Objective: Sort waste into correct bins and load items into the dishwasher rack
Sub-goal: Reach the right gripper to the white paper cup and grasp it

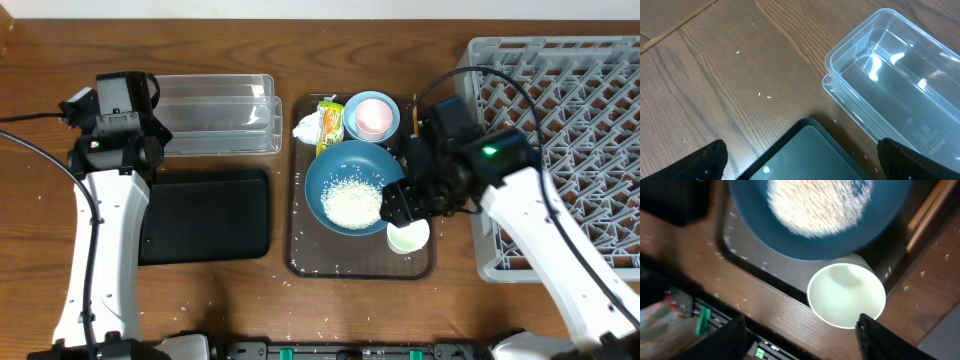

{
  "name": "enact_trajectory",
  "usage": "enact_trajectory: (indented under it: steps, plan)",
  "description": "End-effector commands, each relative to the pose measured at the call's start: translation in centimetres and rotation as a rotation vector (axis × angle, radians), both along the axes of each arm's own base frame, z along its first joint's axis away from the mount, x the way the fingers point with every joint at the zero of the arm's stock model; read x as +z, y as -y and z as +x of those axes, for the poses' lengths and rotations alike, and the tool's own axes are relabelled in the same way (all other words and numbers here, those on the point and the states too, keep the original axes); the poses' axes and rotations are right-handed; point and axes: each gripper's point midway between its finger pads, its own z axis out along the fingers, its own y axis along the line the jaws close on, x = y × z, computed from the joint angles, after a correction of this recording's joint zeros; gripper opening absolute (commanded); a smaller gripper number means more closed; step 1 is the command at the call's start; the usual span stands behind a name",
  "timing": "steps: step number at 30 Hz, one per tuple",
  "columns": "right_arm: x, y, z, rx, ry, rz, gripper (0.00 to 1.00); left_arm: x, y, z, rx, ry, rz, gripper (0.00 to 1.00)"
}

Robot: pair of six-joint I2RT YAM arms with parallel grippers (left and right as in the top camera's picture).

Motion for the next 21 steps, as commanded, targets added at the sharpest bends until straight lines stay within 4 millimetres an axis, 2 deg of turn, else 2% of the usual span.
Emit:
enact_trajectory:
  steps: [1, 5, 12, 21]
  plan:
    - [-1.9, -0.5, -0.1, -0.039, -0.040, -0.105, 0.66, 0.0, -0.3, -0.2, 0.015, -0.004, 0.011, 0.98]
    - [-4.0, -1.7, -0.7, -0.033, -0.080, -0.178, 0.66, 0.0, -0.3, -0.2, 0.015, -0.004, 0.011, 0.98]
    - [-6.6, 1.1, -0.9, -0.218, -0.058, -0.502, 0.59, 0.0, -0.3, -0.2, 0.015, -0.004, 0.011, 0.98]
    - [-8.4, 0.3, -1.0, -0.217, -0.096, -0.513, 0.58, 0.0, -0.3, -0.2, 0.015, -0.004, 0.011, 0.98]
